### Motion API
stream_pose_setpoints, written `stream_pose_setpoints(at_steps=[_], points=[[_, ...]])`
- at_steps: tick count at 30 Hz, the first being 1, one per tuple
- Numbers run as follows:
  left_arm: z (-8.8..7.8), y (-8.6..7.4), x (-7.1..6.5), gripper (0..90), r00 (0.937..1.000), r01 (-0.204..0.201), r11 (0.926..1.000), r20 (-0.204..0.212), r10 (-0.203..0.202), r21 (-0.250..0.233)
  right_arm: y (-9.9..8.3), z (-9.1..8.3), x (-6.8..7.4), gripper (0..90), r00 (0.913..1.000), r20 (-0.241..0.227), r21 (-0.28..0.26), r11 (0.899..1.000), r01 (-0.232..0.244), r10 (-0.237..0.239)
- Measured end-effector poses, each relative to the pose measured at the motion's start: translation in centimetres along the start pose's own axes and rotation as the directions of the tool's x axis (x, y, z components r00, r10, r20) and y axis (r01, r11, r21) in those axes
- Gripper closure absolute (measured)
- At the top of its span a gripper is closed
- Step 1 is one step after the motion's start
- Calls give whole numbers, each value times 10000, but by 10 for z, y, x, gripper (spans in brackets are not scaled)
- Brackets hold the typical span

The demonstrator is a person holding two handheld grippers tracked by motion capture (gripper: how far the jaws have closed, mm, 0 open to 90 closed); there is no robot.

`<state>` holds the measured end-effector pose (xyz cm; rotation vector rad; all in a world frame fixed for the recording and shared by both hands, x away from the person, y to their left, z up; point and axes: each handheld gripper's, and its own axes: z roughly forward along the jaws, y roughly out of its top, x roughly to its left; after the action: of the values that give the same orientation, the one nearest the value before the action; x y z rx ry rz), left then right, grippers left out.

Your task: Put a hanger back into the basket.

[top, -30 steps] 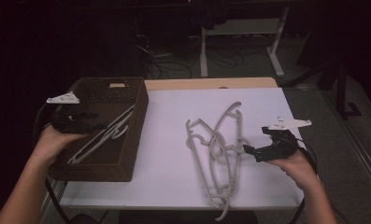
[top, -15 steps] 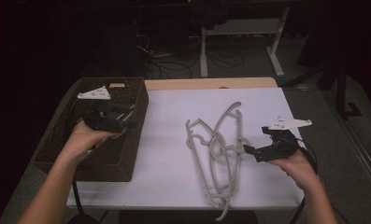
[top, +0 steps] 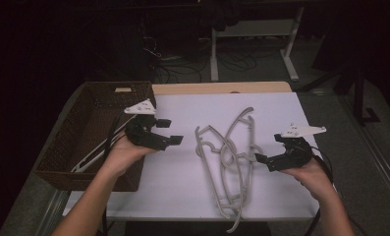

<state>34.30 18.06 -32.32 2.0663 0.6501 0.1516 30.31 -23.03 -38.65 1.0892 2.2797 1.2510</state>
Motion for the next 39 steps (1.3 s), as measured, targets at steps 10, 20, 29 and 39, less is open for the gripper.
stream_pose_setpoints(at_steps=[10,20,29,39], points=[[65,-27,-10,493,9981,242,9918,538,-312,1253,-2,1,-1,2,10000,-52,83,10000,-10,11],[100,-45,-34,738,9929,-242,9808,1194,9,1936,-3,2,-1,1,10000,-37,139,9999,21,-21],[122,-47,-72,898,9726,-1160,9654,2238,627,2337,-3,2,0,2,10000,-37,146,9999,23,-22],[131,-67,-68,900,9808,-1474,9263,1725,915,3467,-3,2,-1,2,10000,-23,159,9999,14,-14]])
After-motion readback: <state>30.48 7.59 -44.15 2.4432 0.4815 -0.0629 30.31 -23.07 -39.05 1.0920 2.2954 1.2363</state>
